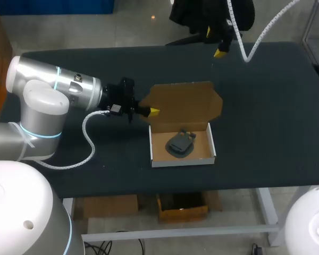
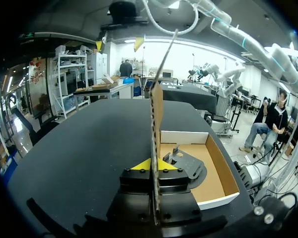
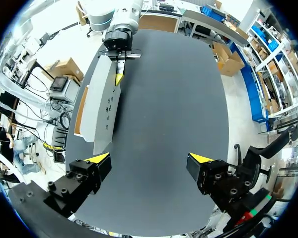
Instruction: Assemble the packaging by folding the flat box into shape, placing the metal phone stand inside, and closing the box properly
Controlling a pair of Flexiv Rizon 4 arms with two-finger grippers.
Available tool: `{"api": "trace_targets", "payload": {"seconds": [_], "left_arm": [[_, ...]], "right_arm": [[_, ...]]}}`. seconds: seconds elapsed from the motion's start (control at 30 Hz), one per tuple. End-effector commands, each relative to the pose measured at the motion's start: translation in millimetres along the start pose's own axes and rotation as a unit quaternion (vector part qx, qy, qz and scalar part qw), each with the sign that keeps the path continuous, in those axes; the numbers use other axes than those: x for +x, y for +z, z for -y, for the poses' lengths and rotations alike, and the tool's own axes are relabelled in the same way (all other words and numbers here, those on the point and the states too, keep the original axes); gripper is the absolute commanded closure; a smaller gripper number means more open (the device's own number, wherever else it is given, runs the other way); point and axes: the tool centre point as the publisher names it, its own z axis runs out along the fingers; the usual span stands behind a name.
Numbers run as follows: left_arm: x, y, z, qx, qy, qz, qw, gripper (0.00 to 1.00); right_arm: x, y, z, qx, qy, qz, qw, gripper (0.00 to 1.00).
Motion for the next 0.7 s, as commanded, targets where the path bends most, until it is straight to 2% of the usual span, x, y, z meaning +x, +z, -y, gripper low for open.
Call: {"api": "trace_targets", "payload": {"seconds": [0.03, 0.43, 0.47, 0.5, 0.53, 0.63, 0.7], "left_arm": [[0.0, 1.7, -0.8, 0.001, 0.000, 0.001, 1.000, 1.00], [0.0, 1.7, -0.8, 0.001, 0.000, 0.001, 1.000, 1.00], [0.0, 1.7, -0.8, 0.001, 0.000, 0.001, 1.000, 1.00], [0.0, 1.7, -0.8, 0.001, 0.000, 0.001, 1.000, 1.00], [0.0, 1.7, -0.8, 0.001, 0.000, 0.001, 1.000, 1.00], [0.0, 1.7, -0.8, 0.001, 0.000, 0.001, 1.000, 1.00], [0.0, 1.7, -0.8, 0.001, 0.000, 0.001, 1.000, 1.00]], "right_arm": [[-13.1, -0.9, -13.7, 0.023, -0.002, -0.025, 0.999, 0.00], [-30.3, 12.2, -45.9, 0.059, -0.025, -0.034, 0.997, 0.00], [-31.1, 14.0, -48.6, 0.062, -0.027, -0.035, 0.997, 0.05], [-32.0, 15.8, -51.0, 0.066, -0.028, -0.036, 0.997, 0.20], [-32.4, 17.7, -53.7, 0.068, -0.031, -0.038, 0.997, 0.31], [-30.2, 22.6, -61.8, 0.082, -0.028, -0.040, 0.995, 0.25], [-26.2, 25.5, -65.7, 0.082, -0.027, -0.045, 0.995, 0.27]]}}
